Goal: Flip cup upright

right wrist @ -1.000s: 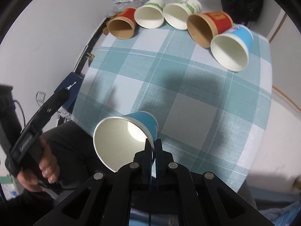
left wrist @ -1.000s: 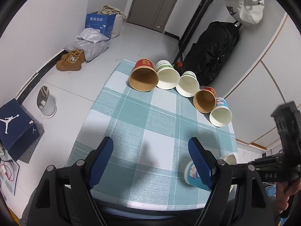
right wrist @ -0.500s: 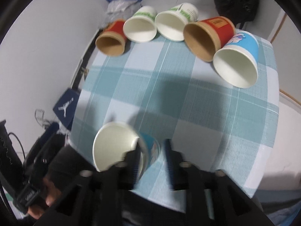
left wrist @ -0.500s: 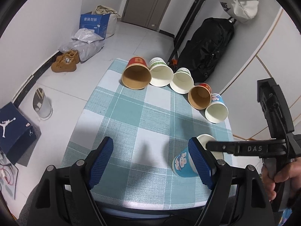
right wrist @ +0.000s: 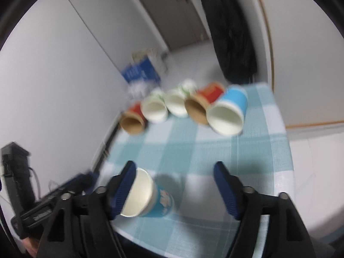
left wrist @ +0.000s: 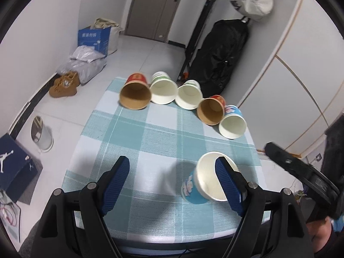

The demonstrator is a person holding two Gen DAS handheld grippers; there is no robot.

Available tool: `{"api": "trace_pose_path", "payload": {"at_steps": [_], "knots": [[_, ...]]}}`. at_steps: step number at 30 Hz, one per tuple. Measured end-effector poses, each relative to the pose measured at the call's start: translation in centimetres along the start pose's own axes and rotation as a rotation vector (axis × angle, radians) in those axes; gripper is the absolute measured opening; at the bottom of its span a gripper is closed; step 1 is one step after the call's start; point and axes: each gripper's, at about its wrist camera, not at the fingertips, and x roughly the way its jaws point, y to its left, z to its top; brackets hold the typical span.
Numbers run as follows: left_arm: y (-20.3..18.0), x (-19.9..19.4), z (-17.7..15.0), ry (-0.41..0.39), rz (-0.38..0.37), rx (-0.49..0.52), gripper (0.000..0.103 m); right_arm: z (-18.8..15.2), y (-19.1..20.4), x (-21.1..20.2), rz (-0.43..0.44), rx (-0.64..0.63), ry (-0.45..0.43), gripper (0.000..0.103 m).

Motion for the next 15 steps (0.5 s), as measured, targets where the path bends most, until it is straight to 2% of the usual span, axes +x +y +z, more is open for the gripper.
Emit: {"api": "trace_pose_path", "payload": {"at_steps": [2,4,11,15], "knots": [[-0.5,-0.2,-0.1,-0.015,0.012,0.024,0.078,-0.4,0.6,-1.3,-0.022,-0.032,-0.075,0.087],[-1.0,-0.4,-0.1,-0.035,0.029,0.047,0.078,-0.7,1.4,-1.9,-0.024,-0.071,-0.109,0.087],[-2.3,-2.5,-1.0,-0.181,0.097,0.118,0.078,-3.0,2.7,-3.9,-0.042,-0.133,-0.197,0.089],[-2.5,-3.0,-1.3,-0.208,0.090,0.135,0.078,-3.9,3.6,-4.6,-0.061,-0.184,-0.221,0.089]]}}
